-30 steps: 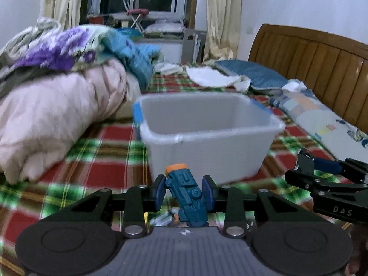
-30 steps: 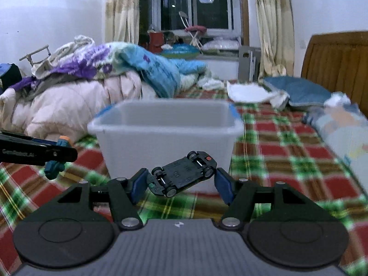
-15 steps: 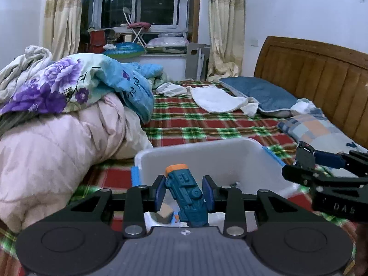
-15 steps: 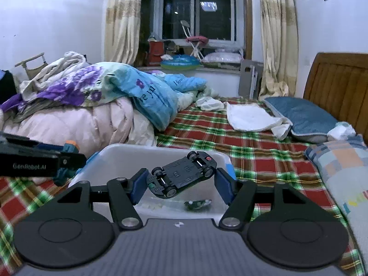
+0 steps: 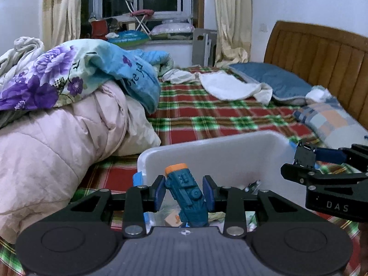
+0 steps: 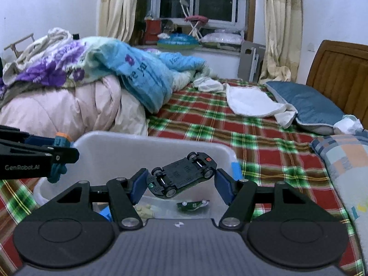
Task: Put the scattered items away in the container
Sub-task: 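Carry the blue figure and black car over the clear box and release, then move both grippers back toward the remaining toys on the bed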
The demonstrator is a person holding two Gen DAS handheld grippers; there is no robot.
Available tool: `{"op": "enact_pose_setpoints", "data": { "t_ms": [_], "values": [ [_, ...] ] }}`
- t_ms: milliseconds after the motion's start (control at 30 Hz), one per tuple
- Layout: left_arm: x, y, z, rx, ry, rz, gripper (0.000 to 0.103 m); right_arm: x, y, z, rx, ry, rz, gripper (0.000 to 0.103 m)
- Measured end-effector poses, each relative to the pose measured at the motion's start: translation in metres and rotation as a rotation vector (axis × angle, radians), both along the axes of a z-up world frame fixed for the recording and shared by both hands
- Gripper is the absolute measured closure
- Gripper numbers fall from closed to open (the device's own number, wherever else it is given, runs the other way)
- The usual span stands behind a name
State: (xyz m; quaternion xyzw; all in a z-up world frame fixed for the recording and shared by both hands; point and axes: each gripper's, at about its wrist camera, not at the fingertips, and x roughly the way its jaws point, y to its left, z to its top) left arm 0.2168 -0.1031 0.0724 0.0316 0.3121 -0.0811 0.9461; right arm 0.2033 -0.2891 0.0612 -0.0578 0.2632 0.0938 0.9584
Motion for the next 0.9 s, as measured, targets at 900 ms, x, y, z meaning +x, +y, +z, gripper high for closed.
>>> {"op": "enact_pose_setpoints", "data": {
  "t_ms": [900],
  "values": [
    [-0.113, 0.060, -0.044, 0.001, -0.043, -0.029, 0.031, -0.129, 0.004, -0.041, 0.047, 0.002, 0.049, 0.005]
  ]
}}
